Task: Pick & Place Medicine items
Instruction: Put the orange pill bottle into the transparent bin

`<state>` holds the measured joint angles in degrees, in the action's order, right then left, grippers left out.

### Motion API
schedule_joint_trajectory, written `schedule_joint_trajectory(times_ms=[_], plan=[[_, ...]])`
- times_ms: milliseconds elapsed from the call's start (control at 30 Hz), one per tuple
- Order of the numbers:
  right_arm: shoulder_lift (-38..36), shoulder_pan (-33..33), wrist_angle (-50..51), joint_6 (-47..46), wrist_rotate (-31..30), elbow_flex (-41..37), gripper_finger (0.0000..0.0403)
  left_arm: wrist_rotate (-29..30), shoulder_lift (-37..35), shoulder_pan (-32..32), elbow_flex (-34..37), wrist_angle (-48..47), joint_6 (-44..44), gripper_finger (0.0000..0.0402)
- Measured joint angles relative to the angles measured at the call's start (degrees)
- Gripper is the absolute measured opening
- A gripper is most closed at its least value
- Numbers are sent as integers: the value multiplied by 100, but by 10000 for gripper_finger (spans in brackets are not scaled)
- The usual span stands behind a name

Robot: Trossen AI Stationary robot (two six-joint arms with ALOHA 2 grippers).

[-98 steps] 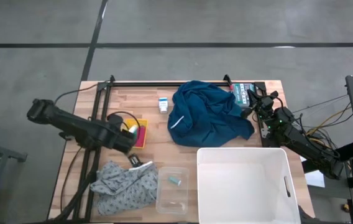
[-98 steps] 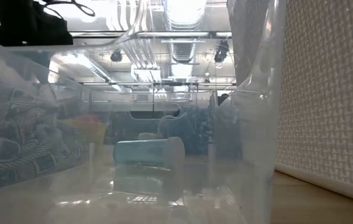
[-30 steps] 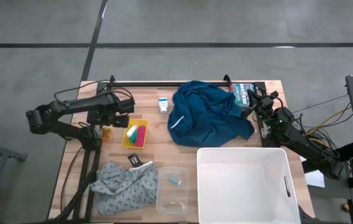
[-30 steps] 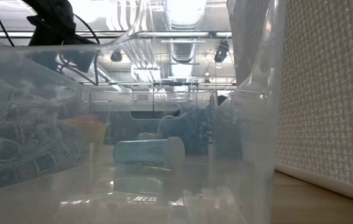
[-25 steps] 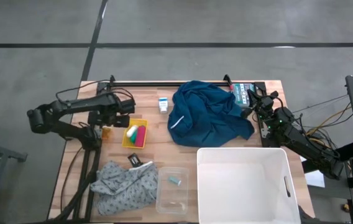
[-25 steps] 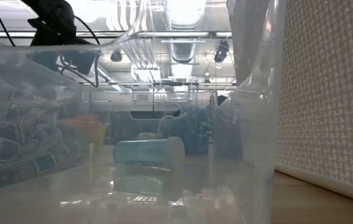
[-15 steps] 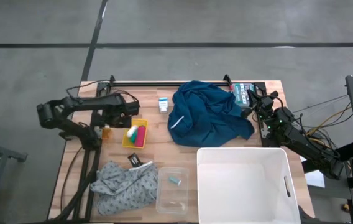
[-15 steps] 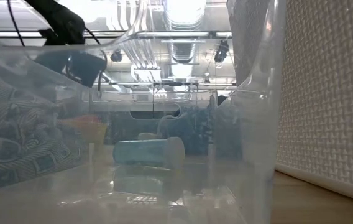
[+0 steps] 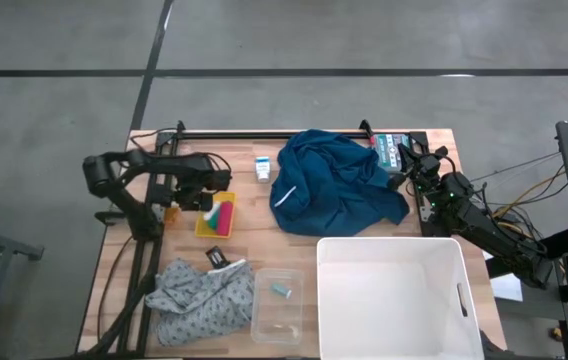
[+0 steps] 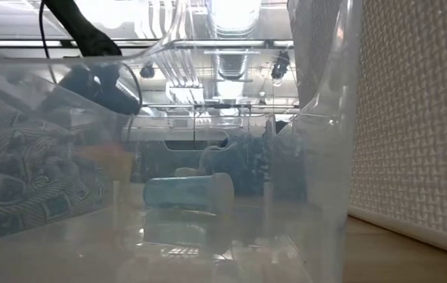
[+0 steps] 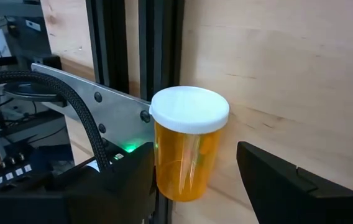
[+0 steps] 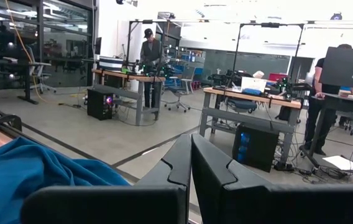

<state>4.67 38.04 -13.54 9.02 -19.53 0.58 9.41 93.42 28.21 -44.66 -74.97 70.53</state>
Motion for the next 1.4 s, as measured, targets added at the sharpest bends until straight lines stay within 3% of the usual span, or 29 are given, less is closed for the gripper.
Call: schedule_joint_trajectory(times_ms=[767,1200,1400], plan=[[0,-1,-1,-2,-2,0,8,25,-311,-96,-7,32,143,235],[0,0,0,-2,-2,0,8,-475,-558,-101,-4,-172,2996,228],[0,0,0,-1,0,0,8,-695,-559,-101,-4,-168,3212,215]])
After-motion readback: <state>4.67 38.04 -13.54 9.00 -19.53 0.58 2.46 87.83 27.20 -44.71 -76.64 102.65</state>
